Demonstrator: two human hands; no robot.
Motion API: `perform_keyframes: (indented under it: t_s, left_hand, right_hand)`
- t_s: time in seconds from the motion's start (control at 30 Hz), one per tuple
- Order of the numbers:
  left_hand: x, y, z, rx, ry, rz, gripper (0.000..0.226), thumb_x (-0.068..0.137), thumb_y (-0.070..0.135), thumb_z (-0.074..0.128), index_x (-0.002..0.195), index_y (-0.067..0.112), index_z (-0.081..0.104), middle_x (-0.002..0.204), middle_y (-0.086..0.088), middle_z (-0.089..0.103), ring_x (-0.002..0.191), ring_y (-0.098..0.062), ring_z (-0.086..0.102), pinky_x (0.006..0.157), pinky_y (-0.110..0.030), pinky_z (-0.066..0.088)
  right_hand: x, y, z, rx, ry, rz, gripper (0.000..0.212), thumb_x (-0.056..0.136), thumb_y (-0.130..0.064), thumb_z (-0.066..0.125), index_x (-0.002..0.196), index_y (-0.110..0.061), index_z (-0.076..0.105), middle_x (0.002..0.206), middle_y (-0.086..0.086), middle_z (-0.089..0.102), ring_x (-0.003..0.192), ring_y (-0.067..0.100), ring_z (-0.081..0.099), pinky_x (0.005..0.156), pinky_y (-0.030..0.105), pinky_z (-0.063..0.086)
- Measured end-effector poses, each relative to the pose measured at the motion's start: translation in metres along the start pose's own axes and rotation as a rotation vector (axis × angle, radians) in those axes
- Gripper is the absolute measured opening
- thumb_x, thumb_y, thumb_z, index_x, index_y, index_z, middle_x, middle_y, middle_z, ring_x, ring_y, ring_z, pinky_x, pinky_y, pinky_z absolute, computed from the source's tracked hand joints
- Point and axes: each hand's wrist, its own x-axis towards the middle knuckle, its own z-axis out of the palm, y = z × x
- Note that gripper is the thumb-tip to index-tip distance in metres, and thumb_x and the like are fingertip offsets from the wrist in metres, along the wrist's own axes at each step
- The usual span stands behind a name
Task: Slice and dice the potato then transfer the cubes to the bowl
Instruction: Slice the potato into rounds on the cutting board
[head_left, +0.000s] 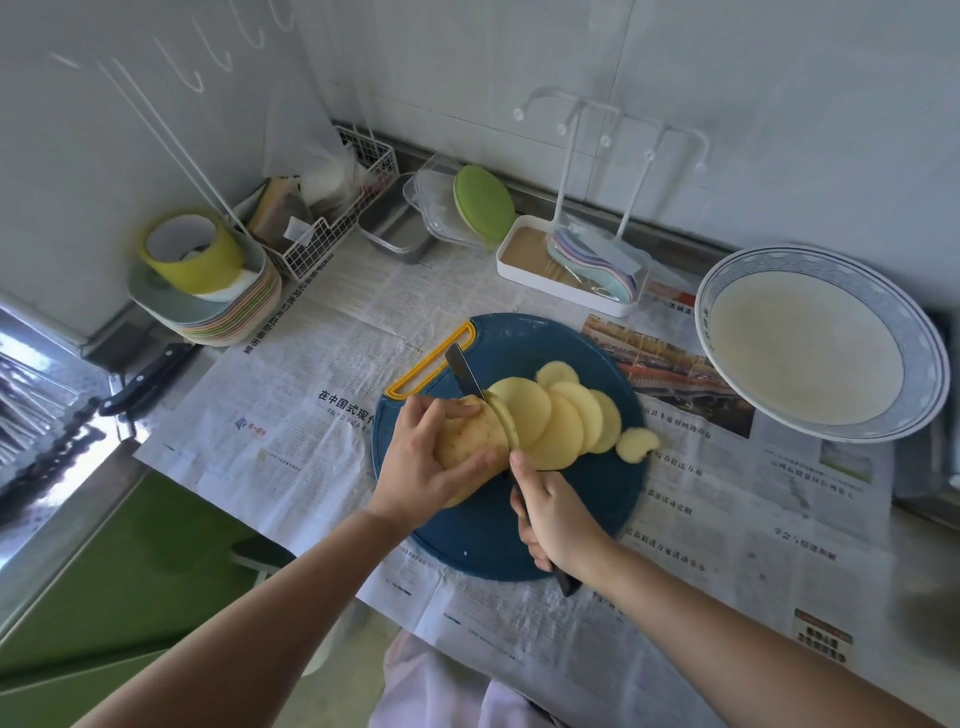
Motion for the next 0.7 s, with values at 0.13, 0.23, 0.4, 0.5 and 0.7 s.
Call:
perform_keyframes:
  t_s: [0.13, 0.23, 0.4, 0.5, 0.7]
  left_hand:
    - [0.003, 0.005, -0.005, -0.049, -0.055, -0.070, 0.048, 0.064, 0.068, 0.063, 0.106, 0.049, 0.051, 0.110, 0.024, 0.038, 0.109, 0.008, 0.042, 0.085, -0.005, 0.035]
    - [0.003, 0.006, -0.006, -0.065, -0.057, -0.088, 0.048, 0.063, 0.068, 0.064, 0.106, 0.049, 0.052, 0.110, 0.024, 0.039, 0.107, 0.010, 0.042, 0.084, -0.004, 0.035]
    - [0.004, 0.003, -0.005, -0.045, -0.053, -0.062, 0.047, 0.066, 0.065, 0.064, 0.108, 0.047, 0.050, 0.111, 0.022, 0.038, 0.108, 0.008, 0.042, 0.085, -0.004, 0.037]
    - [0.003, 0.002, -0.003, -0.042, -0.045, -0.052, 0.051, 0.066, 0.066, 0.063, 0.109, 0.041, 0.053, 0.110, 0.021, 0.038, 0.108, 0.005, 0.042, 0.084, -0.005, 0.037]
    - [0.023, 0.005, -0.014, -0.231, -0.097, -0.240, 0.050, 0.057, 0.066, 0.066, 0.100, 0.041, 0.060, 0.116, 0.010, 0.051, 0.103, 0.008, 0.050, 0.078, -0.008, 0.039]
  right_hand:
    - [-0.003, -0.002, 0.002, 0.006, -0.001, -0.006, 0.055, 0.095, -0.064, 0.027, 0.068, -0.016, 0.028, 0.042, -0.008, 0.019, 0.036, 0.013, 0.017, 0.040, 0.025, 0.017]
    - [-0.004, -0.002, 0.002, 0.005, 0.008, -0.012, 0.055, 0.096, -0.063, 0.028, 0.067, -0.016, 0.028, 0.040, -0.009, 0.020, 0.034, 0.012, 0.018, 0.040, 0.024, 0.018]
    - [-0.004, -0.003, 0.004, -0.014, 0.022, -0.011, 0.056, 0.096, -0.062, 0.027, 0.063, -0.017, 0.025, 0.038, -0.010, 0.021, 0.032, 0.010, 0.018, 0.039, 0.022, 0.018]
    - [-0.003, -0.005, 0.003, -0.030, 0.032, -0.001, 0.057, 0.095, -0.063, 0.026, 0.062, -0.017, 0.025, 0.038, -0.010, 0.021, 0.032, 0.010, 0.018, 0.038, 0.021, 0.018]
    - [0.003, -0.009, 0.013, -0.011, 0.052, 0.105, 0.053, 0.097, -0.059, 0.029, 0.065, -0.017, 0.027, 0.041, -0.008, 0.020, 0.030, 0.007, 0.018, 0.035, 0.018, 0.018]
